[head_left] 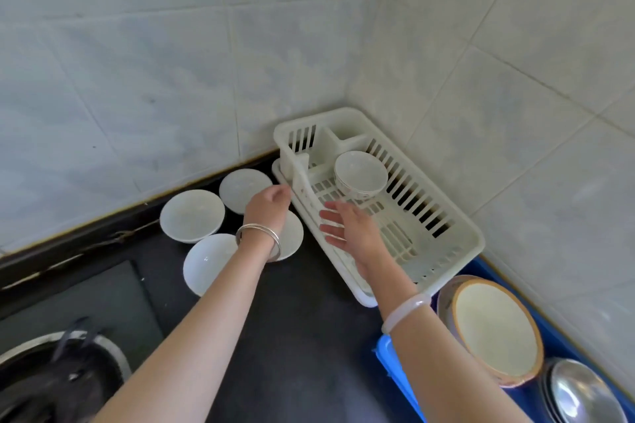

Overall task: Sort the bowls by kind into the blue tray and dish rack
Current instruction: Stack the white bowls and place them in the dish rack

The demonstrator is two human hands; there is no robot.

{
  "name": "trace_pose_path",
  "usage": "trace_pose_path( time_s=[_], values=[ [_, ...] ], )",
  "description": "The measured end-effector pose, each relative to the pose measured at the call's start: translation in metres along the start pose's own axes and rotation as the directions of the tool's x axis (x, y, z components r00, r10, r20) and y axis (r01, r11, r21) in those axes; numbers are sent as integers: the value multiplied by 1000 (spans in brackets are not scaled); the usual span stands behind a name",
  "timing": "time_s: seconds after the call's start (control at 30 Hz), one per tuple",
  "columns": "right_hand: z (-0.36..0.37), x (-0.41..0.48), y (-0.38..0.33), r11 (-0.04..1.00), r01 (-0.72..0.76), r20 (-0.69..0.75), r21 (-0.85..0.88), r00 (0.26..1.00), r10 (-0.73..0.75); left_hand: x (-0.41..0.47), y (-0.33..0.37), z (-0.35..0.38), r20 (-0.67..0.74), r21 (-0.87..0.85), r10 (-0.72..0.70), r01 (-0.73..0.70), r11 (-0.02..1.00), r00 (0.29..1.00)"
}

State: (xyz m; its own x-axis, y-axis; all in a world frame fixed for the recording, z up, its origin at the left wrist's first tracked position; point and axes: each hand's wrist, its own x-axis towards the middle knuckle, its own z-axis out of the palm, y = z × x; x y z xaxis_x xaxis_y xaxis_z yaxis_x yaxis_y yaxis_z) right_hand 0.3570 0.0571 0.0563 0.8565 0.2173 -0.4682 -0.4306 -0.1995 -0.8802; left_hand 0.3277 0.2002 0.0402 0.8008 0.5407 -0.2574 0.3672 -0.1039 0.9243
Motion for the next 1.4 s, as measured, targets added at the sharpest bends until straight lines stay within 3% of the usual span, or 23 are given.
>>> trace_pose_path(
  time_s=[0.23,0.47,0.63,0.73,0.87,1.03,1.2,1.4],
  values=[
    [44,6,62,944,-182,-32,-277,983,180,-38,-70,-52,-156,146,-79,102,984,985],
    [71,40,87,940,-276,-77,-199,961,266,-42,-133,-72,-322,233,-142,223,947,936],
    [79,50,92,962,-273,-117,5,955,272,-40,-152,-78,-341,3,-257,274,962,905],
    [78,48,89,971,-239,-155,12,959,237,-38,-154,-80,-320,-75,-287,278,958,903],
    [74,37,76,990,-126,-171,-57,979,115,-38,-157,-83,-303,-111,-273,251,962,913],
    [81,18,50,988,-48,-54,-144,998,40,-36,-163,-86,-261,-240,-287,226,944,922],
    [103,7,51,959,-60,-16,-279,998,58,-34,-159,-92,-198,-554,-444,274,786,874],
    [120,10,65,881,-91,-50,-464,996,77,-33,-158,-97,-123,-679,-511,303,668,851]
  ],
)
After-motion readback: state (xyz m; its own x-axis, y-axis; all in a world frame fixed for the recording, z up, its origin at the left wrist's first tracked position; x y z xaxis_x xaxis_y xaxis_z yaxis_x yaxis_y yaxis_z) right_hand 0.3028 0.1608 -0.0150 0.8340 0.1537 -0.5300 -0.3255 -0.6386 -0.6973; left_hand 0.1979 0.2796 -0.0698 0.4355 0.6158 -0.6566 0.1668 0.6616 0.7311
